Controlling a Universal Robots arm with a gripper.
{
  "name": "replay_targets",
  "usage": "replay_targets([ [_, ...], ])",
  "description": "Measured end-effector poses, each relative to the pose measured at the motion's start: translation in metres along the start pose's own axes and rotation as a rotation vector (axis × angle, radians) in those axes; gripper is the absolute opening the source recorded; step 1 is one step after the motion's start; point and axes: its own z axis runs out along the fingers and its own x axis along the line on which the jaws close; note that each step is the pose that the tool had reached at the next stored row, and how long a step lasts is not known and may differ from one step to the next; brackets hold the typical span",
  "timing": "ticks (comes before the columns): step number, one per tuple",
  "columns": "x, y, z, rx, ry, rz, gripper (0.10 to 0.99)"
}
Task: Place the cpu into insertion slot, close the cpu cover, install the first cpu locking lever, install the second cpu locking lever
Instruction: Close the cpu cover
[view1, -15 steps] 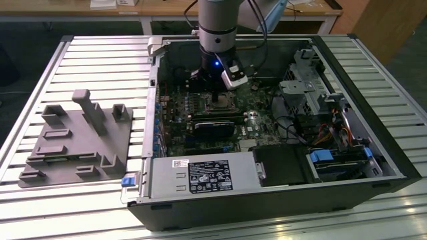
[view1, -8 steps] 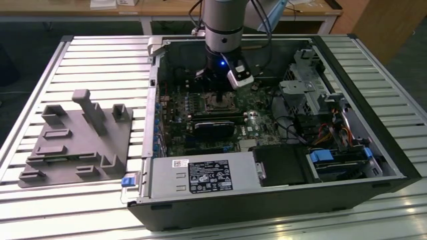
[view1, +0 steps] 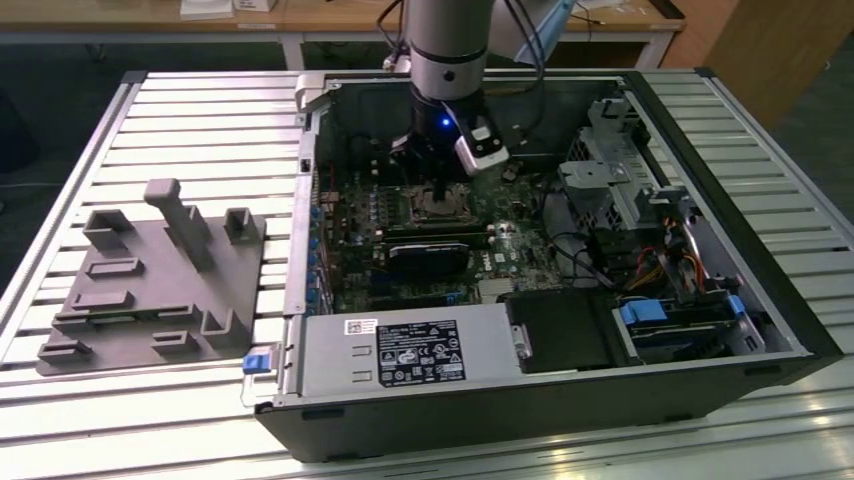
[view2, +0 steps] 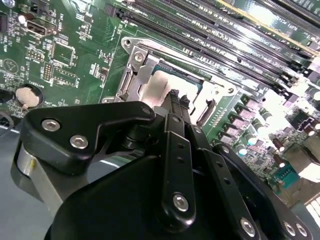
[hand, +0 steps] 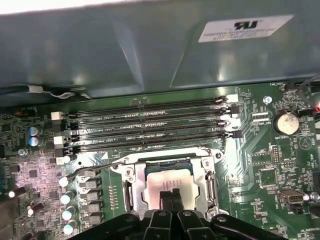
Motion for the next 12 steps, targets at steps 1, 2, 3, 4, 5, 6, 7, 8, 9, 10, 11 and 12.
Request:
replay_targets([
  [1, -0.0001, 0.0001, -0.0022, 0.000, 0.0000, 0.000, 0.106],
  [2, -0.0001, 0.0002, -0.0046, 0.000, 0.0000, 0.000, 0.106],
  [3, -0.0002, 0.0003, -0.0070, 0.000, -0.0001, 0.000, 0.106],
  [4, -0.0003, 0.0003, -0.0094, 0.000, -0.0001, 0.000, 0.106],
  [5, -0.0004, 0.0004, -0.0117, 0.000, -0.0002, 0.000, 0.106],
  [6, -0.0004, 0.0005, -0.0138, 0.000, -0.0004, 0.000, 0.106],
  [7, -0.0005, 0.0005, -0.0156, 0.000, -0.0004, 0.000, 0.106],
  [8, -0.0005, 0.0006, -0.0170, 0.000, -0.0004, 0.000, 0.106],
  [9, -0.0006, 0.0006, -0.0181, 0.000, -0.0004, 0.000, 0.106],
  [10, -0.0006, 0.0007, -0.0192, 0.000, -0.0004, 0.000, 0.106],
  [11, -0.0006, 0.0007, -0.0196, 0.000, -0.0004, 0.000, 0.106],
  [12, -0.0006, 0.0007, -0.0196, 0.000, -0.0005, 0.000, 0.106],
])
